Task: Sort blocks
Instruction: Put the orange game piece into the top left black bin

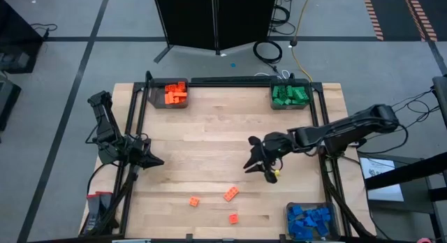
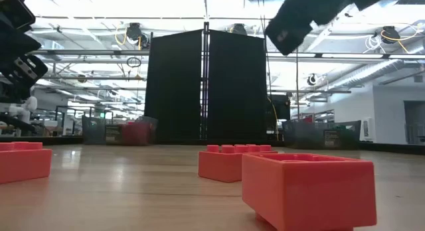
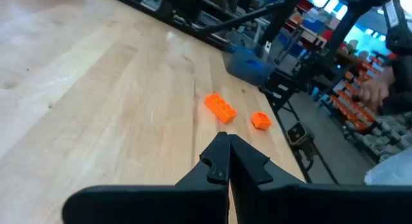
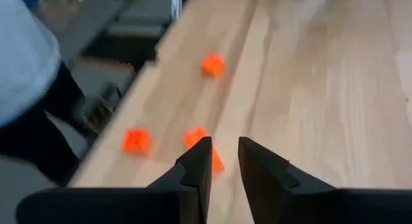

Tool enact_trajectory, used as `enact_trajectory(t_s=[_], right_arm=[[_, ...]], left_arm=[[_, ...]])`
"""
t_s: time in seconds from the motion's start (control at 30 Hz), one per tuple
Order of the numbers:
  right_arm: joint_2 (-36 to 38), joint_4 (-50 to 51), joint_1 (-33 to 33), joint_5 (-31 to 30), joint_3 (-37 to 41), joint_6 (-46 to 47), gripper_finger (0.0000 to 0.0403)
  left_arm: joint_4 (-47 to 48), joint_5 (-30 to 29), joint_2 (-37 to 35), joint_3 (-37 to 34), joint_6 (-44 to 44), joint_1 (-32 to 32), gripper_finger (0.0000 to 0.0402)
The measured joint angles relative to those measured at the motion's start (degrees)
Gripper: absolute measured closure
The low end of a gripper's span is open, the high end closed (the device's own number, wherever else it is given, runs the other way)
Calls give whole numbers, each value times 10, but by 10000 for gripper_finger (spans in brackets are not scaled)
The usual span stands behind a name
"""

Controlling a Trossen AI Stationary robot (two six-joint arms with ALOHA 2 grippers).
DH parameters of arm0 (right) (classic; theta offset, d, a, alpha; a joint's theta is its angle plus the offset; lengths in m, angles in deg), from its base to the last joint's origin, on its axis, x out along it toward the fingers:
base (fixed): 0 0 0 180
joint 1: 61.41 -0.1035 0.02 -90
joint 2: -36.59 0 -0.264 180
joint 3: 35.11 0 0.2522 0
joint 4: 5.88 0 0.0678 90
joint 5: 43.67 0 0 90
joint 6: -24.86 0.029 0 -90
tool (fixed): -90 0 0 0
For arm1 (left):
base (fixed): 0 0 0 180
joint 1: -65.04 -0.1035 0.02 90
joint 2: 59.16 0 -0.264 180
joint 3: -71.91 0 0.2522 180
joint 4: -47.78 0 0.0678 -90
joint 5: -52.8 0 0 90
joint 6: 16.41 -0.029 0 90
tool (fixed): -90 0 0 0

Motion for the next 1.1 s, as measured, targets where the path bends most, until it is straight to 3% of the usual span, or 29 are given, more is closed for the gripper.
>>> enact_trajectory(t_s=[0.2,0.5,0.73,0.87,1.1], right_arm=[[-52,-20,1,1,2,-89,292],[-144,-42,-5,39,-19,-119,155],[-234,-34,-21,47,-100,-147,71],[-284,-14,-33,64,-146,-157,53],[-316,4,-39,101,-159,-156,59]], left_arm=[[1,0,0,0,58,0,401],[1,0,0,0,59,0,401],[1,0,0,0,59,0,401],[1,0,0,0,59,0,401],[1,1,3,0,58,0,401]])
